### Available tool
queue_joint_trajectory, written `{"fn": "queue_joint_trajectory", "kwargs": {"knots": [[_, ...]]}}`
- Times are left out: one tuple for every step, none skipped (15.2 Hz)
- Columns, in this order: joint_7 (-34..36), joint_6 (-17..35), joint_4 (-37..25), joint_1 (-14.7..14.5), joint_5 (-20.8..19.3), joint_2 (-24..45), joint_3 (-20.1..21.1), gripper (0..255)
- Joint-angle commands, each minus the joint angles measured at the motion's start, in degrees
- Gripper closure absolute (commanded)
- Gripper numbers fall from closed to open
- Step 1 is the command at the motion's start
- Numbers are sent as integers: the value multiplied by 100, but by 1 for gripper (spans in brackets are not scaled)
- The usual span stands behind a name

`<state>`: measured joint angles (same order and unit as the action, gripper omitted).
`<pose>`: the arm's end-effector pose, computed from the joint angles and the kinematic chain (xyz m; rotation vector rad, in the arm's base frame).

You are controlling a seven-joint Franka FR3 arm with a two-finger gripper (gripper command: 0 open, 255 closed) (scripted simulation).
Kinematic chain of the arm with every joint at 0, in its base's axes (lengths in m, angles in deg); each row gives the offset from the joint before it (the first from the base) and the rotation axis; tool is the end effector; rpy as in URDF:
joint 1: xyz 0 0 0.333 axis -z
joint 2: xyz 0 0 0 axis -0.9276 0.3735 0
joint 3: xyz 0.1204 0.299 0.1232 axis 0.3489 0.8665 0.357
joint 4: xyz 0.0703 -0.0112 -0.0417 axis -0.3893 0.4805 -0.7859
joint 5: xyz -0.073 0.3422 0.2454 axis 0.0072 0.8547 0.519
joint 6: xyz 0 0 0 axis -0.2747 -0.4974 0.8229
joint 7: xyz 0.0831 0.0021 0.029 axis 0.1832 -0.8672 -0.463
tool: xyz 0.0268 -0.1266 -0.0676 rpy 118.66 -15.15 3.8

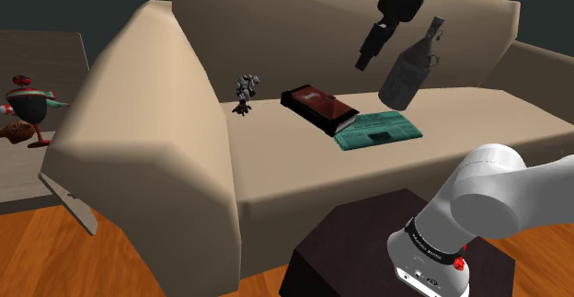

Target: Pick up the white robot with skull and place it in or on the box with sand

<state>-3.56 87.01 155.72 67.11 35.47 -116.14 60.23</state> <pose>0.3330 0.0199 0.6086 3.0058 0.3045 0.2981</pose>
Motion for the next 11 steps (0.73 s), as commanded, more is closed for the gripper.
{"fn": "queue_joint_trajectory", "kwargs": {"knots": [[0,0,0,0,0,0,0,0],[41,103,-89,4,22,239,22,0],[81,200,-185,8,42,479,44,0],[120,290,-288,12,61,720,66,0],[159,375,-398,17,78,961,88,0],[197,453,-516,21,94,1204,110,0],[234,524,-641,26,108,1446,131,0],[271,589,-772,30,121,1689,152,0],[307,647,-911,36,132,1933,173,0],[343,699,-1057,40,142,2176,193,0],[380,744,-1210,42,150,2420,212,0]]}}
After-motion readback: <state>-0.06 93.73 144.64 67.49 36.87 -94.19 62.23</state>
